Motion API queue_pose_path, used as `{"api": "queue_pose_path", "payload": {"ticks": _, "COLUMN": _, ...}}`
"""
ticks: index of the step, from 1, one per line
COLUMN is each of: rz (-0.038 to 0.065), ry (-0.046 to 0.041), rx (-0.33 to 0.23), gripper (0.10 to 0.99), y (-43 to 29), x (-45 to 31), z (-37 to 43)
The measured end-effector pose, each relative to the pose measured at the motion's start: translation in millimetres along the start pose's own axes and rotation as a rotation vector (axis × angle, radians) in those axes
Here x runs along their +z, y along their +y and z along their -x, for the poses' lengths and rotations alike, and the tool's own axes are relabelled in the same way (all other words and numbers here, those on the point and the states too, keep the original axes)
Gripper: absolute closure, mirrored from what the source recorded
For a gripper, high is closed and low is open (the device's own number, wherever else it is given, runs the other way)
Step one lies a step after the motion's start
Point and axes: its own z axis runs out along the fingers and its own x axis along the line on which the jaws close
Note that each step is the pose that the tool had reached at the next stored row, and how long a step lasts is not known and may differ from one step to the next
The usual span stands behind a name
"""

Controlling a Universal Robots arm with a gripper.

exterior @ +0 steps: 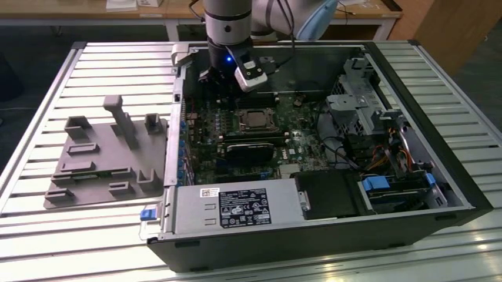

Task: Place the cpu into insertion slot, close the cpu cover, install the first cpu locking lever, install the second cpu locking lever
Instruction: 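Install the first cpu locking lever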

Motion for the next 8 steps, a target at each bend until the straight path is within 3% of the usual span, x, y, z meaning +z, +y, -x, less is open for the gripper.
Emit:
{"api": "queue_pose_path", "payload": {"ticks": 5, "rz": 0.005, "ry": -0.0012, "rx": 0.0, "gripper": 0.984, "y": 0.1, "x": -5.0, "z": 0.1}}
{"api": "queue_pose_path", "payload": {"ticks": 6, "rz": 0.01, "ry": -0.0014, "rx": 0.0, "gripper": 0.984, "y": 0.1, "x": -5.2, "z": 0.0}}
{"api": "queue_pose_path", "payload": {"ticks": 8, "rz": 0.031, "ry": 0.0001, "rx": 0.001, "gripper": 0.984, "y": 0.1, "x": -5.3, "z": -0.1}}
